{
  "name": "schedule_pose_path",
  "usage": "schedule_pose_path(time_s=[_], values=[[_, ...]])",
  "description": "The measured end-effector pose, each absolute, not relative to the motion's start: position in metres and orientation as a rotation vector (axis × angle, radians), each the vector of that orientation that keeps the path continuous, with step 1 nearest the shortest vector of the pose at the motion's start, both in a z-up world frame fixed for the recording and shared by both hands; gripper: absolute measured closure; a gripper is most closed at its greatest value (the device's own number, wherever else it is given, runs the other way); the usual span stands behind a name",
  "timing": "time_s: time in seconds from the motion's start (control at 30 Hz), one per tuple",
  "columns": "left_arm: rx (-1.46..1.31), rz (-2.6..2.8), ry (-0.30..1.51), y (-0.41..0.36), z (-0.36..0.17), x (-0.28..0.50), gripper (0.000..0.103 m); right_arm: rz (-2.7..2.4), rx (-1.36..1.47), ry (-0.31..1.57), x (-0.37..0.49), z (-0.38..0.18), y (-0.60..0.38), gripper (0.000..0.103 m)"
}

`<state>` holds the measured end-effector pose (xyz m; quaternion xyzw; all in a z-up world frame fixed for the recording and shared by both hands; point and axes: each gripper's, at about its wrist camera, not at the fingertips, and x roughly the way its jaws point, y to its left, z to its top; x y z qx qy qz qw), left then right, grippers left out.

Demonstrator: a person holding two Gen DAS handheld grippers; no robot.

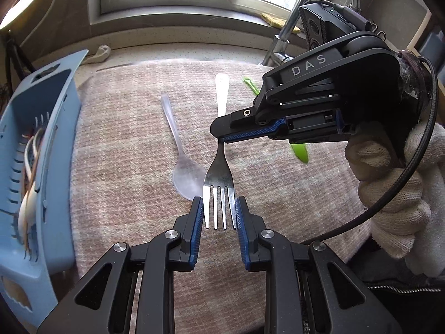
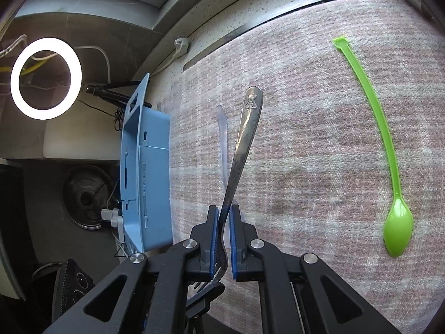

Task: Organize utensils
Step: 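Lift the fork with the left tool and carry it over the basket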

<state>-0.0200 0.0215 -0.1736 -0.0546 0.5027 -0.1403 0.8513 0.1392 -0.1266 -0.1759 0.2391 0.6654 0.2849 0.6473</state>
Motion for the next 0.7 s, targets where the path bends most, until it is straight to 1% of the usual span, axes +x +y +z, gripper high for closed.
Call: schedule_pose_path(time_s=[0.23, 0.47, 0.7], values=[[-0.129, -0.246, 1.003, 0.066, -0.150, -0.028, 0.081, 0.720, 0.515, 1.474, 0.142, -0.151, -0.079, 0.096], [-0.158, -0.172, 0.962, 0.115, -0.137, -0.036, 0.081, 0.800, 0.457, 1.450, 0.138, -0.131, -0.009, 0.097], [-0.203, -0.096, 0.953, 0.158, -0.144, -0.038, 0.081, 0.861, 0.386, 1.456, 0.132, -0.129, 0.053, 0.097]])
